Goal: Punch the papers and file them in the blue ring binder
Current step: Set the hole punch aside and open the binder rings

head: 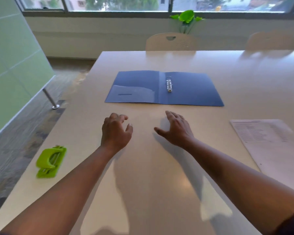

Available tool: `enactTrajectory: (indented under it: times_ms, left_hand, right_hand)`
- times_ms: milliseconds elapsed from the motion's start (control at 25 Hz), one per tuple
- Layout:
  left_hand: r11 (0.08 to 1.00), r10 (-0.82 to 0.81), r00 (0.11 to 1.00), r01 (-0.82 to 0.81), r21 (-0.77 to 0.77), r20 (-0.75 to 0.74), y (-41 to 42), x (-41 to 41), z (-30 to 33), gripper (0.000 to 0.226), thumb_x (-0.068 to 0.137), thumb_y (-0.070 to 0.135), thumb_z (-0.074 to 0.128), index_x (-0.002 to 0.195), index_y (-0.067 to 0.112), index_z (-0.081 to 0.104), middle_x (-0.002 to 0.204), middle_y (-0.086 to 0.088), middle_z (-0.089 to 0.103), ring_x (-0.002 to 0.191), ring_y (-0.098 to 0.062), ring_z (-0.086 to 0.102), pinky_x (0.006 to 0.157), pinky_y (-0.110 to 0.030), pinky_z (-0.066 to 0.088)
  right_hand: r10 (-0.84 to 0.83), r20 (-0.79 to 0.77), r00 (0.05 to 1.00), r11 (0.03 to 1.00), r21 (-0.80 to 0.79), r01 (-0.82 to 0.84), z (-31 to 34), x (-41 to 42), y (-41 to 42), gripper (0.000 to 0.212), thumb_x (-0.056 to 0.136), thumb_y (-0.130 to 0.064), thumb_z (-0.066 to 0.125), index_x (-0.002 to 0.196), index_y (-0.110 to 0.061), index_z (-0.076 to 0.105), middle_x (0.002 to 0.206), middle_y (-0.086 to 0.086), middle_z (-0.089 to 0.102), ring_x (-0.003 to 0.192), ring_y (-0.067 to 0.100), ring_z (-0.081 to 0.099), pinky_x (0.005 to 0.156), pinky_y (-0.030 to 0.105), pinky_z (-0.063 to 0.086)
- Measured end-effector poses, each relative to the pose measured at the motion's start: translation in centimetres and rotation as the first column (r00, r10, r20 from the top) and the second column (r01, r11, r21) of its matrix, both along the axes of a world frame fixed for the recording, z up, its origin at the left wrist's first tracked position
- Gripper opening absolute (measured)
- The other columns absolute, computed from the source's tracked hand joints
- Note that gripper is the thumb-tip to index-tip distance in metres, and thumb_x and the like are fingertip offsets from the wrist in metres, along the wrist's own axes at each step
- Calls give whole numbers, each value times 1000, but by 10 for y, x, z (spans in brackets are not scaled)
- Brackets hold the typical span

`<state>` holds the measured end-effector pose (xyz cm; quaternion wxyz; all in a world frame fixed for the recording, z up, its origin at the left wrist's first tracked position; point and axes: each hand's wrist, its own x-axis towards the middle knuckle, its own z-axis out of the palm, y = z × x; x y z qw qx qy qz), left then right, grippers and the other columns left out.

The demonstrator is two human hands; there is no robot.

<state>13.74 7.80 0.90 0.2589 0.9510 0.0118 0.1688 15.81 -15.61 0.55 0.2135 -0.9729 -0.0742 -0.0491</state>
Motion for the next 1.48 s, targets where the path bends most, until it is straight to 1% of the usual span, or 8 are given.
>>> enactTrajectory:
  times_ms: [120,280,440,560,840,1200,1360,1480]
  left_hand:
    - [989,-123,990,128,80,-70,-36,32,-10,51,90,42,69,132,14,64,137,-12,57,128,-35,49,104,-46,40]
    - [951,-171,969,209,228,-179,-61,76,-19,74,91,65,53,152,24,43,167,-9,23,155,-32,13,119,-50,20]
    - [929,-143,935,240,283,-323,-63,110,-18,90,88,83,28,162,35,12,172,-2,-8,156,-27,-17,124,-52,-2]
    - [893,-144,909,290,343,-392,-64,124,-16,92,84,89,16,161,41,-1,170,3,-16,153,-26,-29,122,-57,-12]
    - [896,-94,900,263,359,-426,-66,120,-14,90,82,90,15,160,45,11,172,7,6,158,-31,-2,122,-62,2]
    - [921,-92,912,231,314,-401,-53,64,-14,81,87,83,25,158,45,21,171,6,14,157,-32,5,123,-57,2]
    - [929,-97,935,208,306,-341,-47,24,-17,72,88,77,31,153,44,34,167,6,25,154,-29,12,121,-56,4]
    - [933,-121,941,217,287,-316,-43,2,-21,70,86,77,32,146,41,44,166,5,24,154,-26,10,121,-56,7]
  right_hand:
    - [-106,10,994,993,-58,106,-4,14,-55,94,85,-68,61,155,-12,33,160,9,38,147,28,32,117,43,31]
    - [-196,-60,979,974,-126,188,-12,34,-94,100,82,-80,51,159,-22,23,168,6,17,155,28,12,120,48,21]
    - [-246,-163,955,961,-167,219,-15,51,-98,108,78,-89,39,161,-32,0,169,2,-18,154,30,-19,121,55,5]
    - [-248,-204,947,956,-206,206,-14,64,-96,109,73,-95,29,158,-39,-10,165,-3,-31,151,29,-30,118,63,1]
    - [-251,-212,944,935,-304,181,-12,66,-93,104,74,-94,14,161,-36,4,171,-2,-3,157,27,-9,118,63,2]
    - [-235,-142,961,940,-285,188,-13,18,-86,87,84,-84,19,158,-38,22,169,-2,17,155,28,9,117,58,9]
    - [-249,-39,968,933,-278,229,-13,-19,-82,78,86,-80,23,148,-38,44,156,-2,41,146,25,29,112,54,14]
    - [-268,48,962,920,-283,271,-15,-44,-77,65,89,-75,27,126,-34,62,129,-3,58,129,23,46,109,53,18]
